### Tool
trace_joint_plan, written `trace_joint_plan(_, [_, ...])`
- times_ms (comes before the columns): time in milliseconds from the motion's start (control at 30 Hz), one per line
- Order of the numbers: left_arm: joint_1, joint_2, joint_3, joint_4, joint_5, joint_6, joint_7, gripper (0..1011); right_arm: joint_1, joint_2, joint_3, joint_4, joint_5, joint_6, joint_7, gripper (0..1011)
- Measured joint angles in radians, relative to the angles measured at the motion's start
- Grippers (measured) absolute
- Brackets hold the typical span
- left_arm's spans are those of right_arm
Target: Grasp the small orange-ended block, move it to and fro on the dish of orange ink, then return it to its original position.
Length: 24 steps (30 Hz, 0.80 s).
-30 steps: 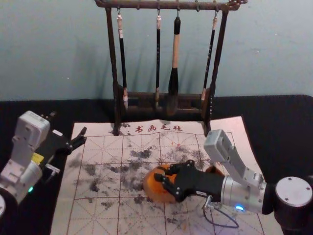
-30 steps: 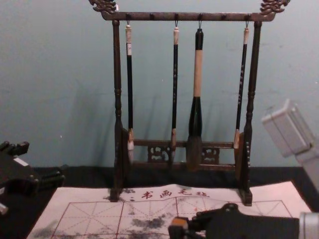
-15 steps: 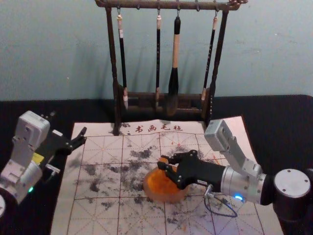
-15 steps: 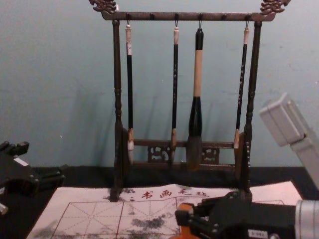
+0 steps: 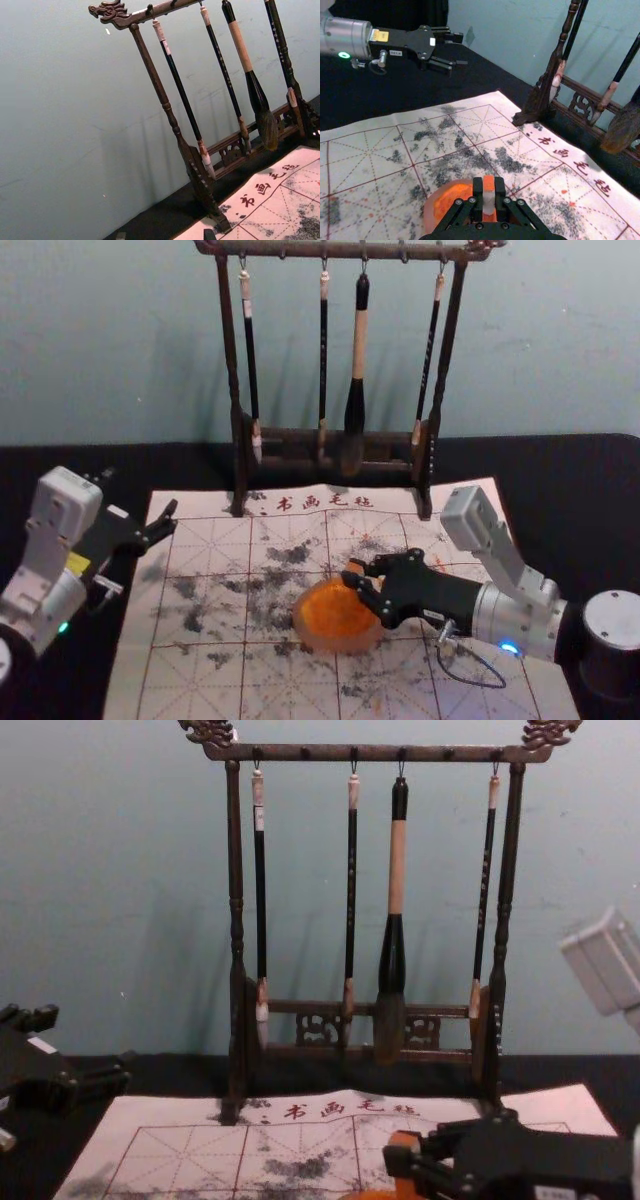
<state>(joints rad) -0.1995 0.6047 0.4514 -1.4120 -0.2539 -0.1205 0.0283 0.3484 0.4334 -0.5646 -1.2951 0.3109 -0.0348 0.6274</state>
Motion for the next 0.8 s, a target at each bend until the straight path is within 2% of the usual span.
trace_joint_plan(233, [0.000,0.000,0.000,0.000,0.000,0.000,0.000,1001,-0.034,0.031,0.005,-0.054,0.009,0.007,0.008,80])
trace_joint_plan(400, [0.000,0.000,0.000,0.000,0.000,0.000,0.000,1001,-0.045,0.037,-0.002,-0.076,0.013,0.010,0.019,80])
trace_joint_plan(800, [0.000,0.000,0.000,0.000,0.000,0.000,0.000,1001,-0.020,0.009,-0.038,-0.054,-0.002,0.011,0.027,80])
